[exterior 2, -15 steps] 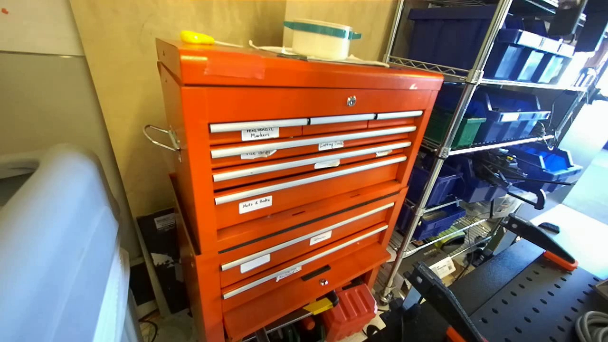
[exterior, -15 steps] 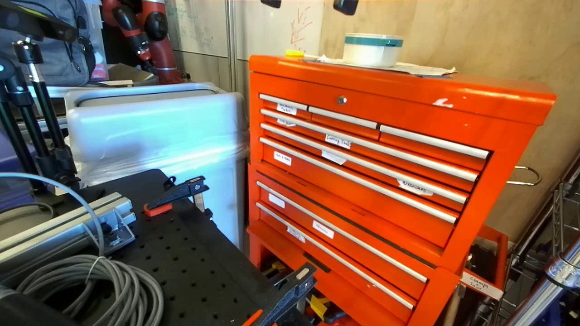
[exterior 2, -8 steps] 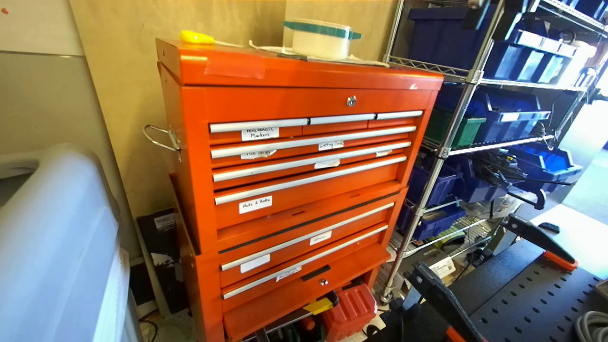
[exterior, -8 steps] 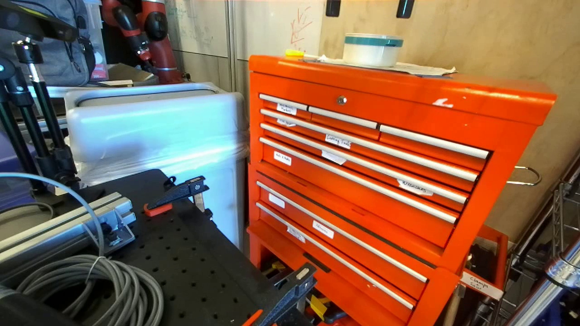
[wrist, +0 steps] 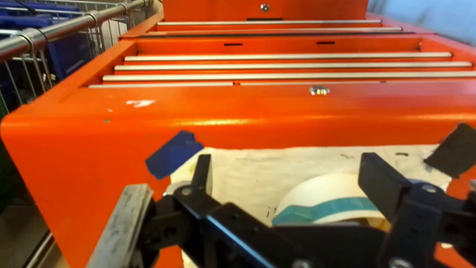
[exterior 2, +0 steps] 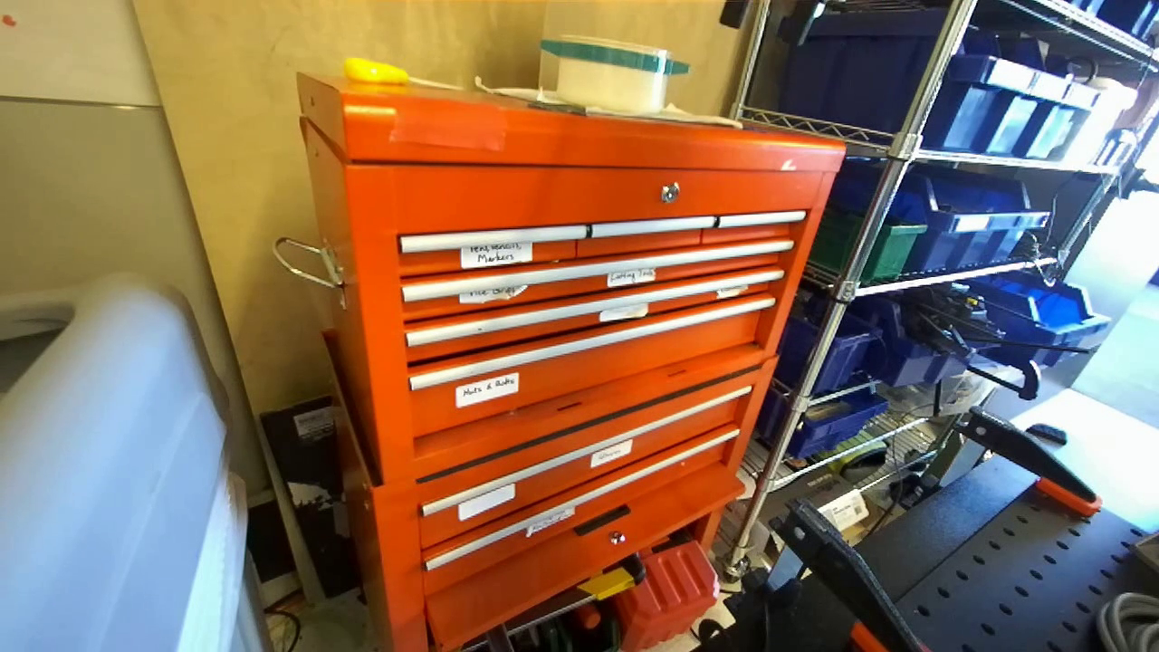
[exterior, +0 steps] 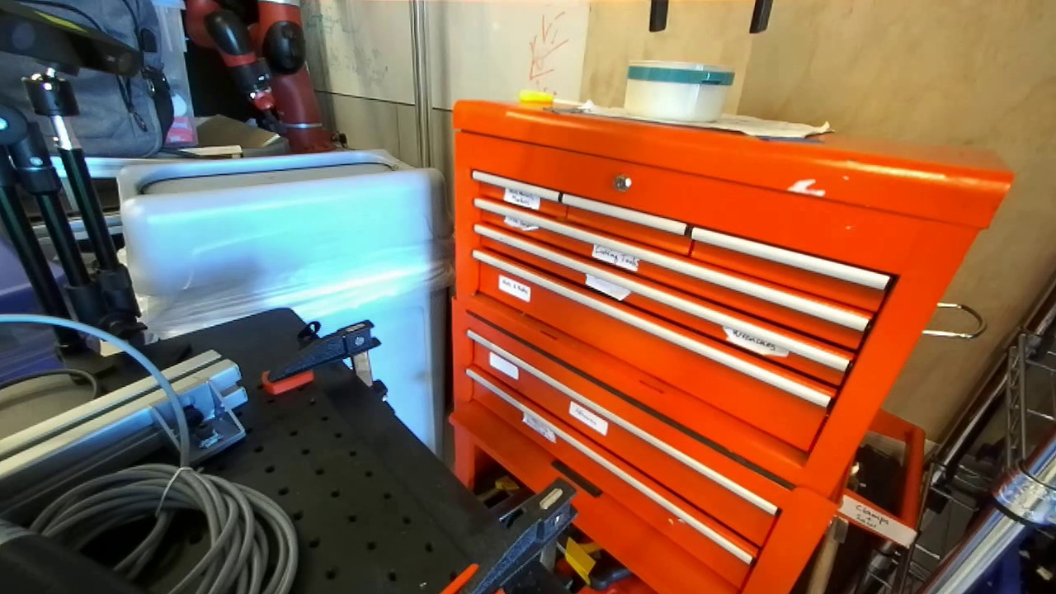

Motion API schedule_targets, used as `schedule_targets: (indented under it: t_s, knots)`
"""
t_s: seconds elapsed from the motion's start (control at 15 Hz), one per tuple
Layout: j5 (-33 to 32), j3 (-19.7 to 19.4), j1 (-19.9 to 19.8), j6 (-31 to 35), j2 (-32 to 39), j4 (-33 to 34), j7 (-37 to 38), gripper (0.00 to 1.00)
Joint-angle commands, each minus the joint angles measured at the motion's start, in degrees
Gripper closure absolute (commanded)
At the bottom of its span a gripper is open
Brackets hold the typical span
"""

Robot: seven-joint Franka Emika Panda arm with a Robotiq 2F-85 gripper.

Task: Take the plush toy out of the white pot

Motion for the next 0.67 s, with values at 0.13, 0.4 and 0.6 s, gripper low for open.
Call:
schedule_targets:
  t_s: [0.13, 0.4, 0.6]
  knots:
    - [5.0, 2.1, -0.8, -2.8, 12.2, 18.0, 1.3, 0.00]
    - [6.8, 3.5, -0.9, -5.5, 18.3, 27.6, 1.9, 0.00]
    - [9.1, 5.0, -1.0, -7.7, 21.4, 33.3, 1.6, 0.00]
